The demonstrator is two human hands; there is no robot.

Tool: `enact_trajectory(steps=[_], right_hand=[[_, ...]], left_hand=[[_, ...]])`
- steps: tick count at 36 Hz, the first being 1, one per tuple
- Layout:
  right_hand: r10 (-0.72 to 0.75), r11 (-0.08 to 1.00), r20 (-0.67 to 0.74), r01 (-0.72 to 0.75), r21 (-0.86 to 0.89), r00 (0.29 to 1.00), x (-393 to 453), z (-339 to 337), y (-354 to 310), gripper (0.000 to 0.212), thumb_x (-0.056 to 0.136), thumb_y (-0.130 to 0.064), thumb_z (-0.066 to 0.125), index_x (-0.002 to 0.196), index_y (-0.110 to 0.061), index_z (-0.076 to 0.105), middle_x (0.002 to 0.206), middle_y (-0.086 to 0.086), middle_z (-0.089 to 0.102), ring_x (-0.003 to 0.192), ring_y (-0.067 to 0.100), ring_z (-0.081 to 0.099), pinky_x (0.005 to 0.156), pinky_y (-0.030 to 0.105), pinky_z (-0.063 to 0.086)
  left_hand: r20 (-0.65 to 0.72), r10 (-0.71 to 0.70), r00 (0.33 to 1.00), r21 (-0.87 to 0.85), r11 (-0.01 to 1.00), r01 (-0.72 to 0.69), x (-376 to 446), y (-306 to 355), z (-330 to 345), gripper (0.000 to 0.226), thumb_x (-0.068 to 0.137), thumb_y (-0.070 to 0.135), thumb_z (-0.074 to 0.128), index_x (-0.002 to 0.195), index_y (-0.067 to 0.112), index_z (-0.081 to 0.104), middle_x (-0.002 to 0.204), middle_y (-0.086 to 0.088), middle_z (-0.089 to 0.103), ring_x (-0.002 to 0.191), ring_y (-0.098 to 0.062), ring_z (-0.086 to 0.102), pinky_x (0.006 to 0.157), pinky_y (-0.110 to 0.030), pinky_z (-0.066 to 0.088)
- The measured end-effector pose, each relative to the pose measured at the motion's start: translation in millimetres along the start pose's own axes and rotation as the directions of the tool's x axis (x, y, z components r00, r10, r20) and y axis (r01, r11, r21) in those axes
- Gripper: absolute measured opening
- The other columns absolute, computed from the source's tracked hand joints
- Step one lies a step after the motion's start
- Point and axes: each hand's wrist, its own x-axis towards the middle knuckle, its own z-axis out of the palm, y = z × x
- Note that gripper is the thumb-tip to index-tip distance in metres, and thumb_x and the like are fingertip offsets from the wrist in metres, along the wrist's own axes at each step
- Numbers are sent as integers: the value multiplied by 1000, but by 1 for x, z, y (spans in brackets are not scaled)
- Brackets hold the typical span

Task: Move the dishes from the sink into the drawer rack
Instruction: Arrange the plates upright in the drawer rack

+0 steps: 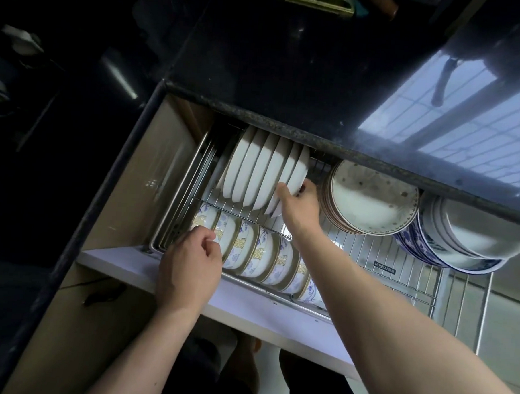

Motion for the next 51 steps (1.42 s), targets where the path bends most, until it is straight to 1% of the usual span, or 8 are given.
enact_trajectory(steps=[10, 16, 19, 23, 32, 40, 44, 51], right_hand=[[-73, 964, 79, 91, -249, 994, -2, -8, 9, 85, 90, -36, 77, 155, -12, 29, 155, 10, 37, 144, 27, 37, 114, 40, 35], [66, 946, 204, 4, -325, 977, -9, -19, 25, 64, 88, -42, 76, 134, -11, 44, 127, 8, 56, 99, 19, 61, 76, 29, 53], [72, 951, 271, 16, -308, 960, -30, -41, 23, 70, 93, -34, 74, 147, -12, 37, 129, 1, 49, 113, 17, 55, 93, 28, 47], [60, 945, 215, 14, -326, 975, -70, -86, 25, 83, 93, -32, 73, 158, -10, 27, 156, 14, 43, 132, 32, 54, 109, 43, 46], [226, 968, -66, -231, -98, 972, -137, -210, 38, 42, 99, -21, 65, 137, -4, 57, 119, 8, 69, 108, 26, 68, 101, 51, 53], [333, 930, -219, -281, 237, 917, -205, -284, 62, 18, 101, -12, 58, 118, -7, 64, 101, 6, 67, 81, 21, 67, 75, 37, 54], [331, 910, -261, -234, 341, 907, -236, -316, 66, 13, 102, -12, 56, 111, -10, 64, 102, 6, 66, 81, 20, 67, 67, 31, 53], [326, 850, -431, -61, 523, 841, -300, -414, 100, 10, 102, -10, 55, 109, -13, 60, 94, 3, 62, 77, 17, 62, 63, 24, 49]], left_hand=[[-51, 15, 999, 28, 1000, -14, -2, 1, 5, 17, 100, 19, 53, 95, 25, 68, 88, 8, 67, 82, -18, 63, 68, -31, 47], [-34, 8, 999, 37, 999, -7, -3, 3, 8, 16, 99, 17, 55, 90, 25, 66, 84, 10, 63, 79, -14, 61, 66, -29, 47], [-31, 7, 1000, 39, 999, -6, -2, 4, 8, 19, 99, 17, 53, 86, 24, 65, 80, 12, 61, 75, -9, 56, 61, -26, 39], [35, 25, 999, 44, 999, -26, -7, 8, 3, 23, 100, 18, 51, 81, 24, 62, 81, 8, 65, 74, -7, 55, 62, -27, 44], [276, 79, 958, 115, 987, -114, -26, 45, -24, 18, 100, 21, 48, 88, 23, 61, 86, 5, 65, 80, -22, 62, 74, -35, 53], [659, 273, 701, 87, 898, -431, -81, 145, -22, 19, 103, 24, 48, 114, 25, 64, 106, 3, 64, 96, -18, 62, 87, -35, 51], [688, 389, 613, 70, 805, -589, -118, 210, -17, 26, 102, 23, 49, 122, 22, 64, 109, 2, 67, 89, -17, 63, 67, -25, 45], [690, 595, 413, -22, 588, -809, -240, 319, 31, 22, 101, 26, 54, 120, 25, 66, 114, 3, 68, 98, -16, 62, 78, -24, 40]])
